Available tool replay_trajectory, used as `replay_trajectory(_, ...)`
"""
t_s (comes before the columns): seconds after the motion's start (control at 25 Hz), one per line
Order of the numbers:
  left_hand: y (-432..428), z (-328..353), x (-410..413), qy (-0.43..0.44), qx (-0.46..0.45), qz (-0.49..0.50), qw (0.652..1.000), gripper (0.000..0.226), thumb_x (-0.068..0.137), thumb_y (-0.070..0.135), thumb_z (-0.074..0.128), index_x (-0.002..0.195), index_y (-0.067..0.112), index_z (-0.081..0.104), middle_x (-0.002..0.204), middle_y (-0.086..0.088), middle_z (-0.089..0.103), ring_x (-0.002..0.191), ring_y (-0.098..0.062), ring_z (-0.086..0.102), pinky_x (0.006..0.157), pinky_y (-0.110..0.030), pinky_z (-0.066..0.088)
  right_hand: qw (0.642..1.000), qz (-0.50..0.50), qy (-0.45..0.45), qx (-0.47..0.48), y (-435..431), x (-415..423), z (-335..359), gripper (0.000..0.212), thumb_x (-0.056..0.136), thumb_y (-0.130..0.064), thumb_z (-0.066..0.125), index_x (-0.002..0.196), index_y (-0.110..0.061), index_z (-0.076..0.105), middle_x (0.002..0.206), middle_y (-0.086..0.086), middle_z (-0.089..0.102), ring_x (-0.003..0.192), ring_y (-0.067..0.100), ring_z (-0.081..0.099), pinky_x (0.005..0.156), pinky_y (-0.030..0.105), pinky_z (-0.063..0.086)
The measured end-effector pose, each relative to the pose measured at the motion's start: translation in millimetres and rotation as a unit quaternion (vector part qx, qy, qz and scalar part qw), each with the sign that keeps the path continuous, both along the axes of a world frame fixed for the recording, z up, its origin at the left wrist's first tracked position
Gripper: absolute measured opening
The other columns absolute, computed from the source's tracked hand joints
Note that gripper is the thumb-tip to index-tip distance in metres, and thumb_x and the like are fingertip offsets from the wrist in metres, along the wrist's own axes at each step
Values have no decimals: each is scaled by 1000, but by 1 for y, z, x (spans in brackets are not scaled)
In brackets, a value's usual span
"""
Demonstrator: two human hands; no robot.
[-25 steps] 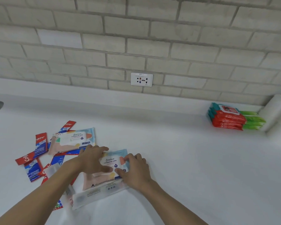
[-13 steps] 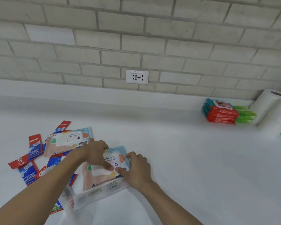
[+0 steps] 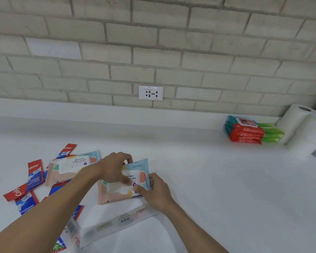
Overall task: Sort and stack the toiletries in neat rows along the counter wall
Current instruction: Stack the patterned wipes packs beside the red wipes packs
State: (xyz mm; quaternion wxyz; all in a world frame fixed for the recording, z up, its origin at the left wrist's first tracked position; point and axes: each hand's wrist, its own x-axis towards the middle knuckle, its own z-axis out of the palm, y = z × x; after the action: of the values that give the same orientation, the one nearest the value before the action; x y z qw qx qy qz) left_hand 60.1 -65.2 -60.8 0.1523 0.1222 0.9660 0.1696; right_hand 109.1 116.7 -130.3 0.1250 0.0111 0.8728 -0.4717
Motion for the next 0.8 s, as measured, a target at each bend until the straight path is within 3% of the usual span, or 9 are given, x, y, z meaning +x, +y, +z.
replay_trajectory(0.08, 4, 9, -3, 14, 19, -3, 1000, 46, 62, 45, 85, 97, 33, 57, 96, 12, 66, 84, -8, 62, 77, -30, 56, 996, -11, -5, -93, 10, -5, 9, 41, 78, -45, 77, 109, -24, 61, 101, -10, 68, 90, 7, 64, 76, 18, 51)
replay_trajectory(0.16, 11, 19, -7, 18, 45, -10, 999, 42, 60, 45, 86, 92, 33, 60, 86, 14, 71, 75, -5, 65, 70, -27, 56, 984, -13, -6, -179, 25, -9, 19, 37, 77, -34, 81, 108, -20, 66, 98, -4, 73, 86, 10, 69, 69, 15, 51)
replay_trajectory(0.32, 41, 40, -14, -21, 151, -42, 987, 25, 72, 38, 81, 91, 29, 68, 85, 11, 75, 74, -7, 70, 66, -24, 56, 957, 6, -29, -289, 60, -16, 39, 40, 77, -22, 82, 114, -17, 68, 106, 4, 74, 96, 21, 72, 80, 34, 59)
replay_trajectory(0.4, 54, 45, -18, -62, 209, -54, 974, 13, 83, 32, 73, 93, 25, 71, 89, 7, 76, 78, -12, 72, 68, -29, 58, 948, 1, -38, -315, 73, -18, 43, 39, 78, -20, 81, 115, -13, 68, 108, 7, 74, 99, 26, 71, 86, 43, 59)
replay_trajectory(0.52, 71, 48, -32, -96, 272, -44, 956, 17, 91, 29, 63, 92, 17, 74, 90, 0, 76, 78, -15, 72, 67, -28, 55, 947, -5, -37, -320, 98, -20, 50, 35, 81, -15, 78, 114, -9, 66, 108, 7, 74, 98, 27, 72, 82, 41, 60)
replay_trajectory(0.8, 125, 44, -64, -59, 328, -5, 943, 30, 86, 38, 67, 82, 8, 72, 81, 0, 75, 68, -14, 66, 62, -27, 50, 942, -17, -15, -334, 163, -36, 56, 36, 84, -13, 74, 119, -8, 64, 114, 9, 72, 104, 30, 69, 89, 51, 56)
